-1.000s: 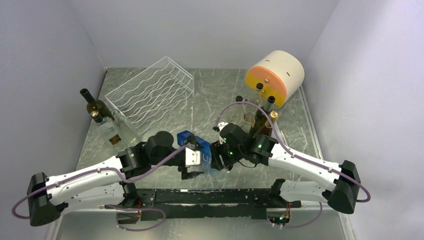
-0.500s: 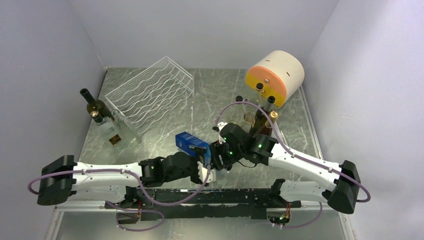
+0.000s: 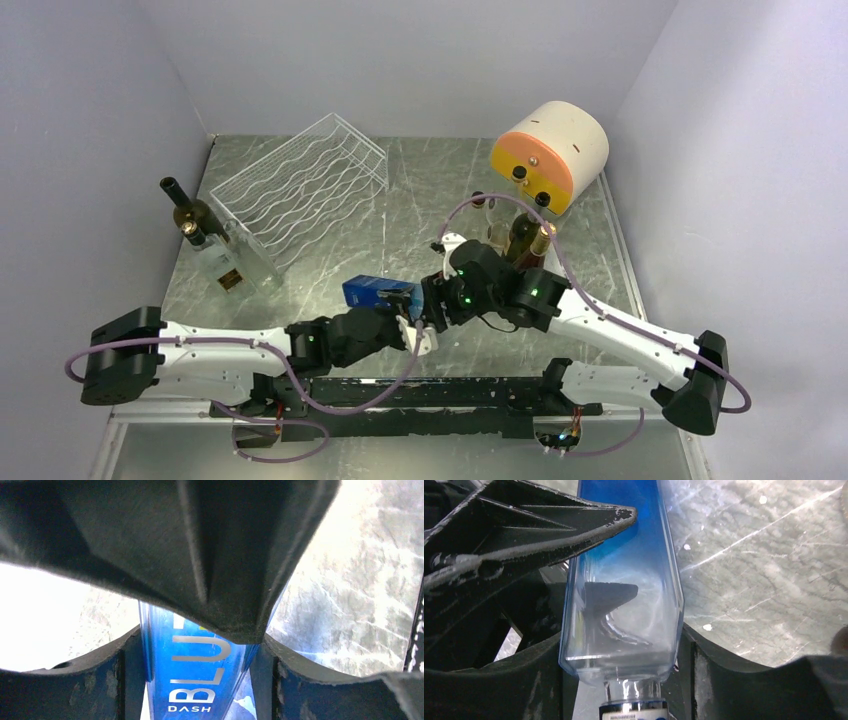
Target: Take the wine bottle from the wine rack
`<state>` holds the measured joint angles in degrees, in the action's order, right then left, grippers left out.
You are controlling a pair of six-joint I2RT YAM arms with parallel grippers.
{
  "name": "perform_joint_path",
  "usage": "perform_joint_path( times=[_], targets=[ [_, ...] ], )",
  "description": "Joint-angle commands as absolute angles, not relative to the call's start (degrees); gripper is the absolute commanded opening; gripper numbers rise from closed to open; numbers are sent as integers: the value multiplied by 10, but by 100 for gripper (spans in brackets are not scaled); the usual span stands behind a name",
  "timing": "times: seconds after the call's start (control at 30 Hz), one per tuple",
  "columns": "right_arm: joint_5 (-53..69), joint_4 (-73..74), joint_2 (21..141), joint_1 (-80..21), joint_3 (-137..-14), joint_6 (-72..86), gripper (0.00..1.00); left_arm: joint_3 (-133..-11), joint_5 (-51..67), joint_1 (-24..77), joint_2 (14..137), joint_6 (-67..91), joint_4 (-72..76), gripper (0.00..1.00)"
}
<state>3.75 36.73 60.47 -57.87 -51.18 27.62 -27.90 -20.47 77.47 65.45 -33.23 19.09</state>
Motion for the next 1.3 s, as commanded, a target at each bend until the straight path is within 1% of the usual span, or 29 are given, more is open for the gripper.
perform_joint_path(
  times=[0.0, 0.07, 0.17, 0.27, 0.33, 0.4, 0.5, 0.57, 0.67, 0.7, 0.73, 0.77, 0.8, 0.83, 0.87, 0.93, 0.97, 1.0, 1.03, 1.27],
  targets=[
    [27, 322, 594, -584, -587, 286, 72, -257, -272, 771, 617, -223, 225, 23],
    [-4, 339, 596, -583, -620, 286, 83, -245, -290, 770, 593, -196, 224, 19],
    [-77, 365, 592, -580, -672, 293, 91, -233, -327, 771, 552, -151, 211, 11],
    [-136, 372, 581, -578, -713, 284, 93, -222, -358, 770, 512, -107, 196, 7],
    [-153, 361, 568, -577, -725, 273, 95, -219, -403, 768, 492, -63, 182, 7],
    [-161, 348, 554, -577, -725, 263, 97, -221, -472, 768, 473, -18, 157, 7],
    [-154, 327, 538, -577, -706, 250, 97, -230, -606, 767, 449, 70, 102, 7],
    [-147, 318, 533, -577, -692, 247, 98, -235, -689, 766, 427, 137, 41, 7],
    [-139, 315, 537, -577, -679, 248, 98, -239, -777, 763, 393, 243, -53, 7],
    [-136, 314, 540, -577, -676, 248, 98, -249, -813, 763, 382, 315, -126, 7],
    [-134, 314, 542, -577, -674, 247, 98, -267, -834, 763, 379, 419, -239, 7],
    [-132, 314, 545, -577, -672, 248, 98, -289, -848, 763, 380, 566, -369, 7],
    [-130, 314, 548, -577, -669, 248, 98, -307, -861, 763, 387, 711, -497, 7],
    [-127, 313, 549, -577, -667, 248, 98, -320, -872, 764, 397, 802, -584, 7],
    [-126, 310, 551, -577, -664, 249, 98, -327, -885, 763, 414, 811, -613, 7],
    [-122, 303, 553, -577, -657, 249, 99, -341, -915, 764, 457, 737, -595, 7],
    [-119, 301, 555, -577, -654, 249, 98, -355, -921, 763, 486, 778, -646, 7],
    [-117, 299, 558, -576, -651, 250, 99, -373, -923, 763, 519, 897, -744, 7],
    [-116, 300, 561, -576, -651, 251, 99, -384, -923, 759, 544, 966, -796, 7],
    [-112, 301, 561, -575, -640, 253, 99, -409, -921, 741, 661, 1033, -805, 7]
  ],
)
